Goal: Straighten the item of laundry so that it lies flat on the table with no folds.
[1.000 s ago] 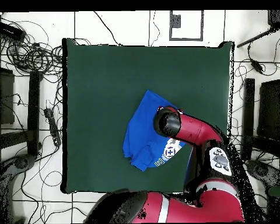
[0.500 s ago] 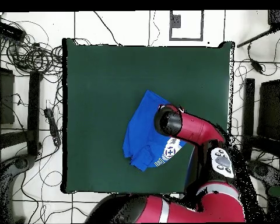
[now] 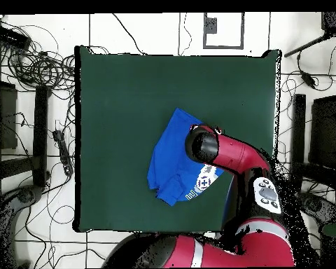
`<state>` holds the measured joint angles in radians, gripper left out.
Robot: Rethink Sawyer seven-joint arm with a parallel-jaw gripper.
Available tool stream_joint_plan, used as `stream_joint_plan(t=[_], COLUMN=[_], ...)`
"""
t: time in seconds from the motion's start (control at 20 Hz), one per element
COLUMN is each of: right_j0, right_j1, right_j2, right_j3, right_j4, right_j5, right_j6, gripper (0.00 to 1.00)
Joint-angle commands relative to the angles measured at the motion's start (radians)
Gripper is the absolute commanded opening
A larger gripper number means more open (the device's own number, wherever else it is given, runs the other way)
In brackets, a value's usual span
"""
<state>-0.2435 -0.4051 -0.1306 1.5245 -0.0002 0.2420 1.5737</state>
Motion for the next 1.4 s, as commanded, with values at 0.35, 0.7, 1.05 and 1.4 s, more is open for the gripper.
stream_joint_plan(t=[0.35,0.7,1.05,1.4], right_j0=[0.0,-0.004,-0.001,-0.008], right_j1=[0.059,0.059,0.06,0.063], right_j2=[0.07,0.073,0.07,0.078], right_j3=[-0.02,-0.017,-0.02,-0.018], right_j4=[0.024,0.021,0.021,0.021], right_j5=[0.061,0.047,0.056,0.047], right_j6=[0.148,0.149,0.148,0.147], gripper=[1.0,1.0,1.0,1.0])
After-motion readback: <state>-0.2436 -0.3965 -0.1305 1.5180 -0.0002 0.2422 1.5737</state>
